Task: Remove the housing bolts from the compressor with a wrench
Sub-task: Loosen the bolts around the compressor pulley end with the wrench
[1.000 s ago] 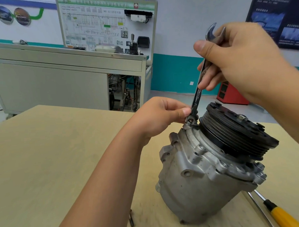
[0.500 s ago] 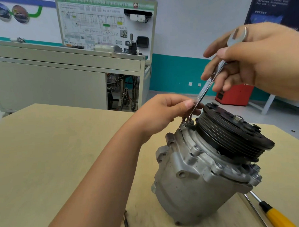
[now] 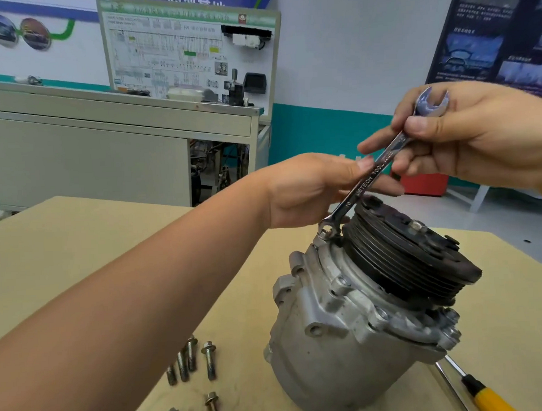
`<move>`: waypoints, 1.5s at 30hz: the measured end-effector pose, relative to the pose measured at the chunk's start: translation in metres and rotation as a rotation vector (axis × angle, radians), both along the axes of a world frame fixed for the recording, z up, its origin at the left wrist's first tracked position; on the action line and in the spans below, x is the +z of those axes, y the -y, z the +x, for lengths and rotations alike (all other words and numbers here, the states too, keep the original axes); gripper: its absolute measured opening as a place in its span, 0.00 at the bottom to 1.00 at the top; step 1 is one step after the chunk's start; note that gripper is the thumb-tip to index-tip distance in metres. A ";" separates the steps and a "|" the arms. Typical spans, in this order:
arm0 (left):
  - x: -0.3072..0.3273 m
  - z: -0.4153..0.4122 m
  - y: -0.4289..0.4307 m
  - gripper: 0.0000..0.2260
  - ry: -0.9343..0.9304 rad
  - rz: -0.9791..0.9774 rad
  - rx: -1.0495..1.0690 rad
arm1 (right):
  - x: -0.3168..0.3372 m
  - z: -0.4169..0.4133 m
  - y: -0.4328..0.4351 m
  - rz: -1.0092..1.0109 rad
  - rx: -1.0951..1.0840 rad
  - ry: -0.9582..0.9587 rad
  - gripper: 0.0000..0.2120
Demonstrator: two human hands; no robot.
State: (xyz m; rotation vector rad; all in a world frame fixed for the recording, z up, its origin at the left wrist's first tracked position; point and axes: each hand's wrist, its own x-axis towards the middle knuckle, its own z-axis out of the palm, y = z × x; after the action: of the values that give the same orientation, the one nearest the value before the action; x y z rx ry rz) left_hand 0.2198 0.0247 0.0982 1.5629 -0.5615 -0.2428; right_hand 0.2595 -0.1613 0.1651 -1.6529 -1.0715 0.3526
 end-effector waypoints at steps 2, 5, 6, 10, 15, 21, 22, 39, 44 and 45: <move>-0.002 0.001 0.000 0.16 -0.059 -0.064 -0.058 | -0.002 0.001 -0.002 0.017 0.006 -0.028 0.09; -0.006 0.003 0.000 0.11 -0.069 -0.080 -0.104 | -0.005 0.000 -0.003 0.049 -0.010 -0.090 0.09; -0.006 0.004 0.000 0.10 -0.072 -0.083 -0.111 | -0.006 -0.001 -0.004 0.059 -0.030 -0.104 0.10; -0.007 0.007 0.001 0.08 -0.095 -0.118 -0.103 | -0.007 -0.002 -0.008 0.064 -0.193 -0.025 0.08; -0.008 0.009 0.002 0.08 -0.094 -0.121 -0.051 | -0.007 -0.003 -0.010 0.032 -0.280 0.050 0.05; -0.008 0.009 0.002 0.08 -0.077 -0.102 0.007 | -0.008 -0.002 -0.014 -0.020 -0.388 0.142 0.04; -0.008 0.009 0.001 0.08 -0.075 -0.103 0.013 | -0.008 -0.003 -0.015 -0.009 -0.402 0.145 0.03; -0.013 0.003 -0.014 0.12 -0.048 -0.149 -0.079 | -0.004 -0.021 -0.023 0.070 -0.134 0.123 0.07; -0.012 0.002 -0.013 0.09 -0.041 -0.118 -0.063 | -0.009 -0.023 -0.022 0.099 -0.084 0.101 0.07; -0.012 0.003 -0.014 0.09 -0.035 -0.106 -0.055 | -0.010 -0.023 -0.023 0.105 -0.083 0.103 0.07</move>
State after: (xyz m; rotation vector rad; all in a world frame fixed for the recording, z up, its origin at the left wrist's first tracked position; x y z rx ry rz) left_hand 0.2227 0.0391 0.0863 1.4396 -0.5812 -0.2769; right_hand 0.2363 -0.1385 0.1550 -1.6306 -1.0752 0.1562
